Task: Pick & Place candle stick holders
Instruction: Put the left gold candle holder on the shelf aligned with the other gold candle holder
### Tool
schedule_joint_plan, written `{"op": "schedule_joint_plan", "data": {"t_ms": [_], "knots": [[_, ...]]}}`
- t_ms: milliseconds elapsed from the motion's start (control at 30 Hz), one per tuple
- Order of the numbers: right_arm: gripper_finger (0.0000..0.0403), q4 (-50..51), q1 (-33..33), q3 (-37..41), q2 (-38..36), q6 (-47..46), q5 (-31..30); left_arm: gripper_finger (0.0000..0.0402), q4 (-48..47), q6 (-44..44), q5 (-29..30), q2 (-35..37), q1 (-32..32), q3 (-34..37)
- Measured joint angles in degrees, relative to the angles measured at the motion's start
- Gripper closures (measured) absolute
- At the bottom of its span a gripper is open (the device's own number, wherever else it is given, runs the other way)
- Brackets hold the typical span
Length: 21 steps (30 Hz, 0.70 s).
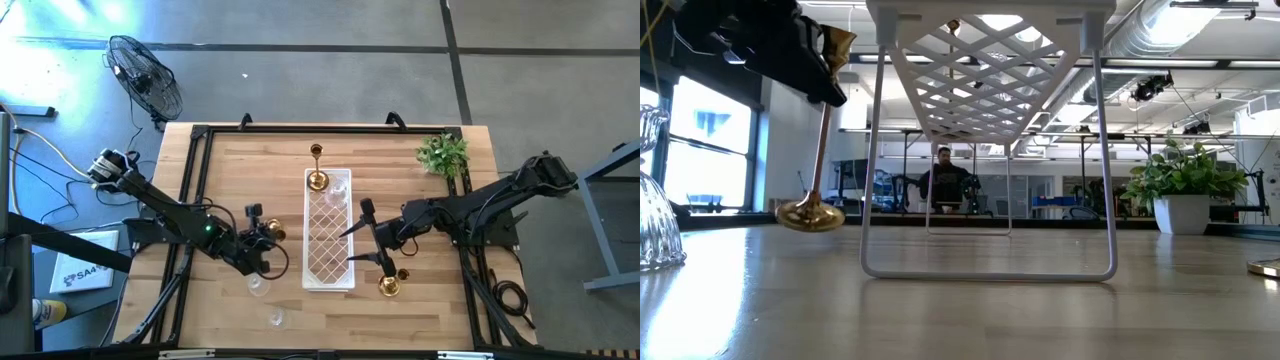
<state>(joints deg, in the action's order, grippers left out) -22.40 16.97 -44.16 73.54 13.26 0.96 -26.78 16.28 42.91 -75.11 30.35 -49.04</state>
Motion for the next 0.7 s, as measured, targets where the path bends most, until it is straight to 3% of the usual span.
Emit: {"op": "schedule_joint_plan", "data": {"t_ms": [333,700], "knots": [[0.0146,0.0,0.0,0.0,0.0,-0.3,0.0,0.0392,-5.7,-1.5,1.9,0.0,0.0,-4.5],[0.0146,0.0,0.0,0.0,0.0,-0.3,0.1,0.0392,-26.3,1.6,6.5,0.0,0.0,-20.6]]}}
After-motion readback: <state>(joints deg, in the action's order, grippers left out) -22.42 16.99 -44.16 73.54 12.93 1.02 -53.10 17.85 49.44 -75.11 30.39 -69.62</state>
